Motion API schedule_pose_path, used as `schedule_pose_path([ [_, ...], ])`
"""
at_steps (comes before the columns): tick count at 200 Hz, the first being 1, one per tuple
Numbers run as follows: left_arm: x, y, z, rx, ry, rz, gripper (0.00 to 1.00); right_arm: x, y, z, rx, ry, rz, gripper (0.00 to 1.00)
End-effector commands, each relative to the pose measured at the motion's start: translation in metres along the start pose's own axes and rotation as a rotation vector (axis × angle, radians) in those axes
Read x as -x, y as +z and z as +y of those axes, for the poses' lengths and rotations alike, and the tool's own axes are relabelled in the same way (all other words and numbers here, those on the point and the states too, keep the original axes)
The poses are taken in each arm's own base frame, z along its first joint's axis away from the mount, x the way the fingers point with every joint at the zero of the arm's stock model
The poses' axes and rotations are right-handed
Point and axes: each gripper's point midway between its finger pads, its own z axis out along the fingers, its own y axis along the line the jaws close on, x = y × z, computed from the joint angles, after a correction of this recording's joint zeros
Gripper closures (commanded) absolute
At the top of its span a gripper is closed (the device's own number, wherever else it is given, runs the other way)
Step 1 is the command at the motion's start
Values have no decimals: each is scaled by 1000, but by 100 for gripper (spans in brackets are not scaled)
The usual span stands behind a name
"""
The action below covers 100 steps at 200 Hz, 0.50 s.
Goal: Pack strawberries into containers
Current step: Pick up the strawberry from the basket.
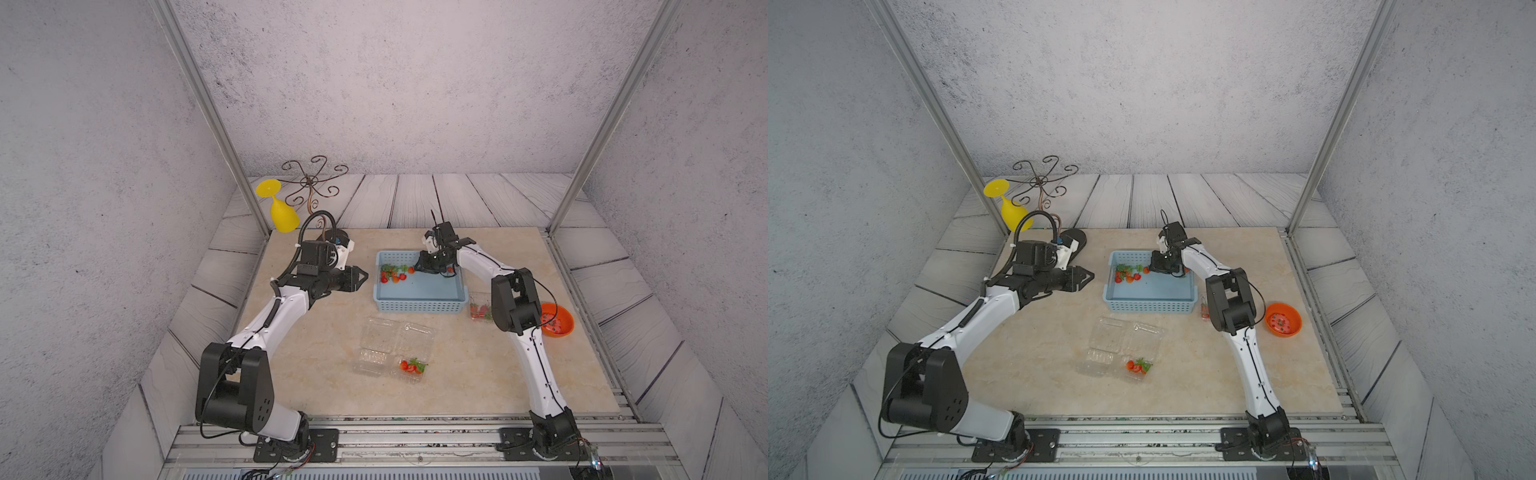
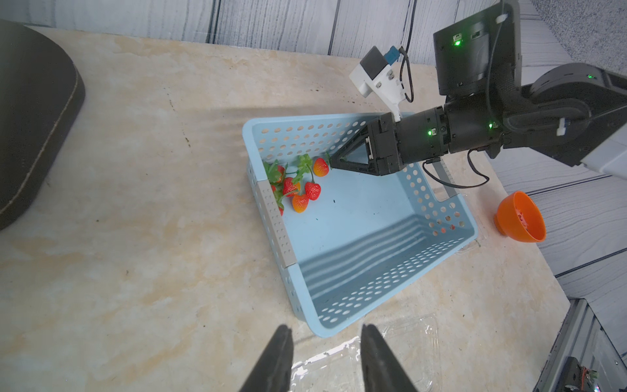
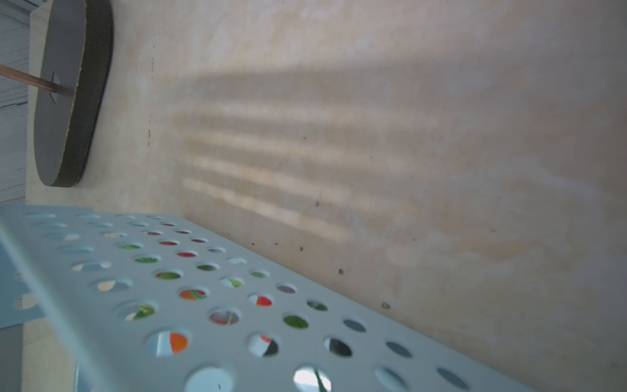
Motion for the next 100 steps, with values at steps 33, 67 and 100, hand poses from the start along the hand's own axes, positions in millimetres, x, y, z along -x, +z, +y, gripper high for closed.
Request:
schedule_pose_path([
  [33, 7, -1, -4, -1, 32, -8, 63, 3, 7, 0, 25, 5, -10, 91],
  [67, 8, -2, -4, 1, 33, -10, 62, 7, 0, 7, 46, -8, -25, 99],
  [100, 8, -1, -4, -2, 32, -10, 62, 8, -22, 20, 66, -49, -47, 100],
])
